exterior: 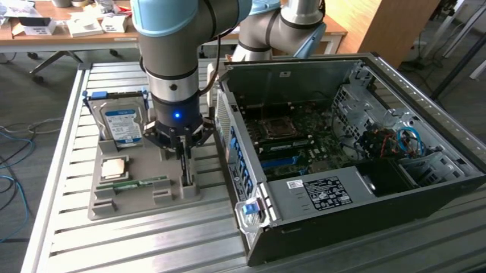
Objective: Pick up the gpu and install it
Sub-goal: 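Pick up the gpu and move the gpu toward the slot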
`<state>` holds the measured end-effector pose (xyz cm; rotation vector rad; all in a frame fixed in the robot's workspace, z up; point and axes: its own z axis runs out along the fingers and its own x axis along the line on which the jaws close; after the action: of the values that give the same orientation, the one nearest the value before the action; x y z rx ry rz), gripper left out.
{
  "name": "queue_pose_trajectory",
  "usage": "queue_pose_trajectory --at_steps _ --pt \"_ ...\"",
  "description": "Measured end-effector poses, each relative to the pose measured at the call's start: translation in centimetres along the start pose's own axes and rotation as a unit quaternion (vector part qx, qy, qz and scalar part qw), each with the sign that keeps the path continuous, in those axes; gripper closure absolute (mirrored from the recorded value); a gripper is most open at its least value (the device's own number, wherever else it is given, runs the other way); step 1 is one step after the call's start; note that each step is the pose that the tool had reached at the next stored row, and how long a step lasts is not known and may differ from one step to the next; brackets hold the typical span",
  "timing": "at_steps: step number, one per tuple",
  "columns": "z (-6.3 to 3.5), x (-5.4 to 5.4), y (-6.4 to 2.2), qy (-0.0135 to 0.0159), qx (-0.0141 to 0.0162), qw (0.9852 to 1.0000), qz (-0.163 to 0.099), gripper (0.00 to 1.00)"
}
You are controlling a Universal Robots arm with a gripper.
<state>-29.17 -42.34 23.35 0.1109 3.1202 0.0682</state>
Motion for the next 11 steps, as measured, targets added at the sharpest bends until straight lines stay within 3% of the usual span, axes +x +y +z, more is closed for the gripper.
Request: queue_pose_trajectory --at_steps 11 --pt "-0.18 0.0 0.02 0.0002 -0.0001 1.0 -0.006 0.74"
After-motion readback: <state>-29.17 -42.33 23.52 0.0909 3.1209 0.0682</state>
